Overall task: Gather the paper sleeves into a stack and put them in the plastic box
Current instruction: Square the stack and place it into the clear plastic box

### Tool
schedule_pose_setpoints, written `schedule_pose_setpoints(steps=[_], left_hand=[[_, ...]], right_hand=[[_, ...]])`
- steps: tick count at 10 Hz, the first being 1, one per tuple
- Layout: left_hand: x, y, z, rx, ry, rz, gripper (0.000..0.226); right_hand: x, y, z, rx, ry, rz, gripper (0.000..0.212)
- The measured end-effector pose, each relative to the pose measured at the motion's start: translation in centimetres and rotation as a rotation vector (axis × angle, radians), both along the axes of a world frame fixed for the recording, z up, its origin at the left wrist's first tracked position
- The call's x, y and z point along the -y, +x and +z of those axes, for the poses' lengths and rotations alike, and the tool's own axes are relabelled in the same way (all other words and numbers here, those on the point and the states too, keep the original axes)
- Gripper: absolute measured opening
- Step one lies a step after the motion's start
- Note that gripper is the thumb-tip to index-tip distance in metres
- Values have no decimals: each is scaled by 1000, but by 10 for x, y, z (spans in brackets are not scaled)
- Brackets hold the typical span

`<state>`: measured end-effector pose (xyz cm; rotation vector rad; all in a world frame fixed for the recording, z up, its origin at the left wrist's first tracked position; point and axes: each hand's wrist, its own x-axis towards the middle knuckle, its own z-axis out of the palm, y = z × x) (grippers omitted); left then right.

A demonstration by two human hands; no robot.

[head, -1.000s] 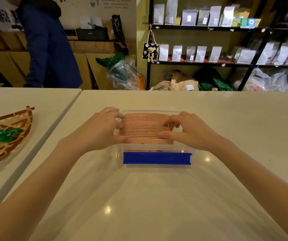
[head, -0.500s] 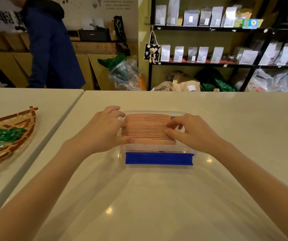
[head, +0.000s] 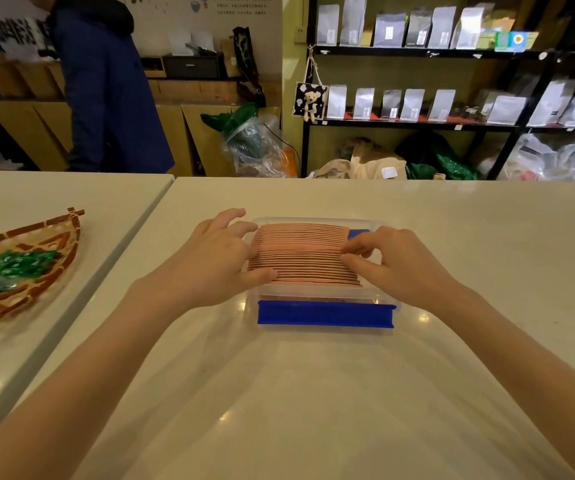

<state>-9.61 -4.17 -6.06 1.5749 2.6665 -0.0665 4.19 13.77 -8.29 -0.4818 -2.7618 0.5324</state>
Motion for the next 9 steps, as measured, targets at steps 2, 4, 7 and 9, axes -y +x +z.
schedule_pose_setpoints(steps=[2,4,7,9], left_hand=[[-4,1,-4,28,-21,26,56],[-5,-1,-5,58,-21,41,55],[-2,-6,11,127,184,-2,43],[0,6,76,233,625,-118,26]], right_hand=[[0,-2,-3,4,3,-8,31],[1,-3,-1,56,-15,-5,35],[-3,8,19,1,-17,26,31],[19,40,99,-407,32,106,25]])
